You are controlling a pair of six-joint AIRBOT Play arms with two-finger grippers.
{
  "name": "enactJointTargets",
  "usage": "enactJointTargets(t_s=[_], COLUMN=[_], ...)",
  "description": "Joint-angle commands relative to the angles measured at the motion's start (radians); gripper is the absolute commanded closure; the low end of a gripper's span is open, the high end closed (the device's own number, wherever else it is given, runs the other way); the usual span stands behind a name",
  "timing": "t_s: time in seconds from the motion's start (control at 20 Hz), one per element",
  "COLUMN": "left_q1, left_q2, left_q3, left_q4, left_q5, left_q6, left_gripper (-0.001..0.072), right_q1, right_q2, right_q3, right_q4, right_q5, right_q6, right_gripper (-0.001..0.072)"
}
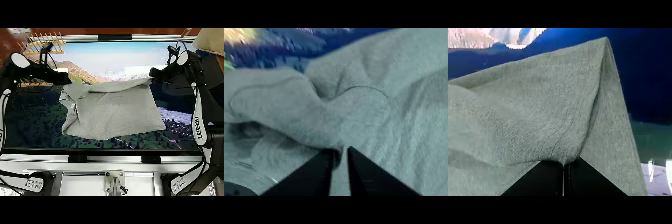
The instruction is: Fold the shirts.
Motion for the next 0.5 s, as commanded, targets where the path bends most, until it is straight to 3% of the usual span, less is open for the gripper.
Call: enactJointTargets(t_s=[0.0,0.05,0.15,0.3,0.45], left_q1=[-0.015,-0.012,0.003,0.021,0.011], left_q2=[-0.083,-0.077,-0.053,0.021,0.163], left_q3=[0.001,0.009,0.051,0.058,-0.143], left_q4=[-0.032,-0.021,0.104,0.501,0.524], left_q5=[-0.184,-0.229,-0.347,-0.514,-0.458], left_q6=[-0.106,-0.107,-0.143,-0.231,-0.303], left_gripper=[0.0054,0.0020,0.0021,0.0030,0.0039], right_q1=[-0.003,-0.011,-0.039,-0.106,-0.187], right_q2=[-0.024,0.001,0.069,0.166,0.245], right_q3=[0.002,0.002,0.002,0.000,-0.097], right_q4=[0.051,0.043,-0.038,-0.296,-0.323], right_q5=[0.060,0.084,0.179,0.431,0.537], right_q6=[0.022,0.000,-0.080,-0.112,-0.166], right_gripper=[0.0432,0.0153,0.0132,0.0133,0.0132])
